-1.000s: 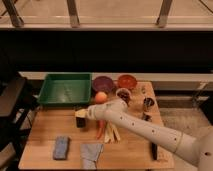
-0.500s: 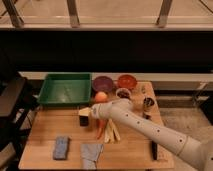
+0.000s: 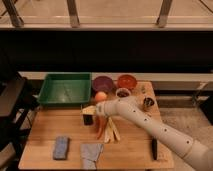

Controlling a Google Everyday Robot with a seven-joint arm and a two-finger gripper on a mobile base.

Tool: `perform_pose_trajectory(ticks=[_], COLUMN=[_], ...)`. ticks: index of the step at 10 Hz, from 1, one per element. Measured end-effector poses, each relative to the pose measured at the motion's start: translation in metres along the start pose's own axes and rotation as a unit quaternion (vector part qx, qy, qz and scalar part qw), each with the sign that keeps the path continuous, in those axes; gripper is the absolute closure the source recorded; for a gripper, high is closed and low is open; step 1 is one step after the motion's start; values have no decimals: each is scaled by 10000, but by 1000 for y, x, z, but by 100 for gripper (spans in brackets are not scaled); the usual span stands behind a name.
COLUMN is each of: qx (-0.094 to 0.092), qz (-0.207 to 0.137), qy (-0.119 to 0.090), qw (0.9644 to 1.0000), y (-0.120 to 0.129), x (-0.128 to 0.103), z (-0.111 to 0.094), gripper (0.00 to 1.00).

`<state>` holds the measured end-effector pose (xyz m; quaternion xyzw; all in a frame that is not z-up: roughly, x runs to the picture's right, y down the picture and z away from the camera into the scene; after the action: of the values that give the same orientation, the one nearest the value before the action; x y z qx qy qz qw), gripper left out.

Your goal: Wipe red bowl with eraser

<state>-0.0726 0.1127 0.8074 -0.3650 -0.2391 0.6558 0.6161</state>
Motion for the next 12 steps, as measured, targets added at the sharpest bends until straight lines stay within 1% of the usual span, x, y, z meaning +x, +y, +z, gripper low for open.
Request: perform_pose_trajectory(ticks=[2, 4, 5, 7, 8, 10, 12], qx=[-11, 22, 87, 246, 356, 646, 864], qz=[-91, -82, -53, 68, 163, 326, 385], qy=[-30, -121, -174, -298, -411, -652, -881], qw=[10000, 9999, 9998, 9992, 9984, 9952, 9916], y=[7, 3, -3, -21, -32, -46, -47], x=[-8, -10, -10, -4, 1, 9, 10], z=[-15, -29, -40, -66, -83, -112, -134], gripper=[81, 81, 81, 81, 81, 81, 81])
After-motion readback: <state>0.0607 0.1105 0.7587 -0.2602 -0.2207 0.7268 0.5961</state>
